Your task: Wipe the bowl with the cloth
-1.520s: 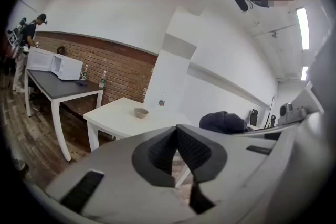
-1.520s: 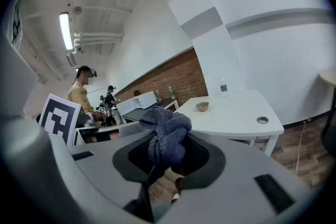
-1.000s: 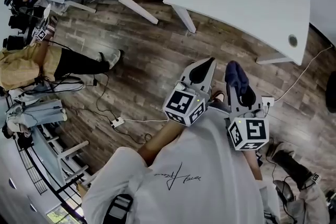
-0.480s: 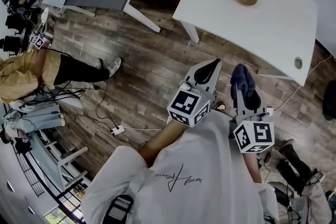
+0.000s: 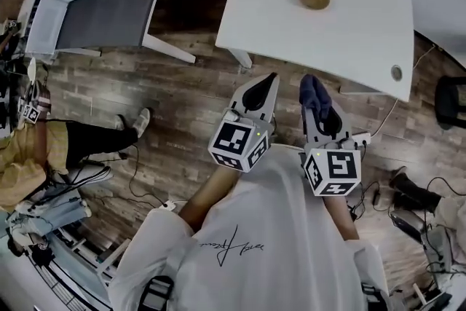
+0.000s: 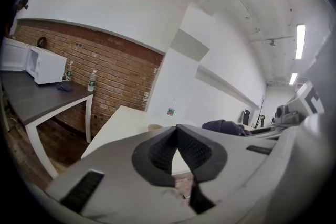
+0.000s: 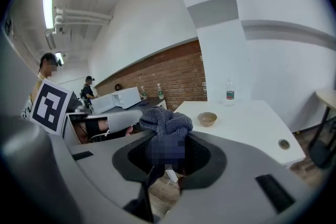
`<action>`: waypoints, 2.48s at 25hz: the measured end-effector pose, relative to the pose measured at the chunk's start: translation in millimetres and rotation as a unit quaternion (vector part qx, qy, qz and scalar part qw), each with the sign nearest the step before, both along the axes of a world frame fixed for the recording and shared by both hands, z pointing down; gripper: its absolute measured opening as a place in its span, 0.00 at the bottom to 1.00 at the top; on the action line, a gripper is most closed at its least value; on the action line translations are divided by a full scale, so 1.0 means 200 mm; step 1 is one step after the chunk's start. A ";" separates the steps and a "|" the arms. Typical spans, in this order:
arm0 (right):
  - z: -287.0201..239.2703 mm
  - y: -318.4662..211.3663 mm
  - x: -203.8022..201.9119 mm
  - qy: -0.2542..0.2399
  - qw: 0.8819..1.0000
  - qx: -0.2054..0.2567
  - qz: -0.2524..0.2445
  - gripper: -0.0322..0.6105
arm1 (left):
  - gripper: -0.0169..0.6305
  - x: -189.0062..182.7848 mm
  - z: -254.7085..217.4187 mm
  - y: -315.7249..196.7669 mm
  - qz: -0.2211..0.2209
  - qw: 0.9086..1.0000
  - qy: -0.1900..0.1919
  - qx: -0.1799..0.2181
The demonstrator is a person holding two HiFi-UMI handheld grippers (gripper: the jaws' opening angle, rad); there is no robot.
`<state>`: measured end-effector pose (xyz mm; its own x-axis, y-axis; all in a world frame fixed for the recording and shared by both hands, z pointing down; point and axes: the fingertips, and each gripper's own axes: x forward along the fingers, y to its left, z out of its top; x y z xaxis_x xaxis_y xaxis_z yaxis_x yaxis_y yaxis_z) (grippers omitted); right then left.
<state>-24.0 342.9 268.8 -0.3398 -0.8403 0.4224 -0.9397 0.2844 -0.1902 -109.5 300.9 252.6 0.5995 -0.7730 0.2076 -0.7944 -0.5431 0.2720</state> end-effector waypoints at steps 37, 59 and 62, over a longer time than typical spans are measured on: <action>0.09 -0.69 0.20 -0.006 0.999 -0.039 0.033 0.21 | 0.03 0.10 0.13 -0.67 0.037 0.998 -0.007 -0.054; 0.17 -1.18 0.54 -0.032 0.998 -0.050 -0.031 0.21 | 0.03 0.40 0.20 -1.18 -0.015 0.997 -0.054 -0.047; 0.19 -1.21 0.58 -0.033 0.997 -0.050 -0.040 0.21 | 0.03 0.42 0.22 -1.21 -0.020 0.997 -0.057 -0.052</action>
<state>92.8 100.5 306.9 -0.4340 -0.7639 0.4776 -0.8993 0.3349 -0.2814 -24.9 58.9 296.6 0.5367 -0.7668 0.3520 -0.8437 -0.4842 0.2318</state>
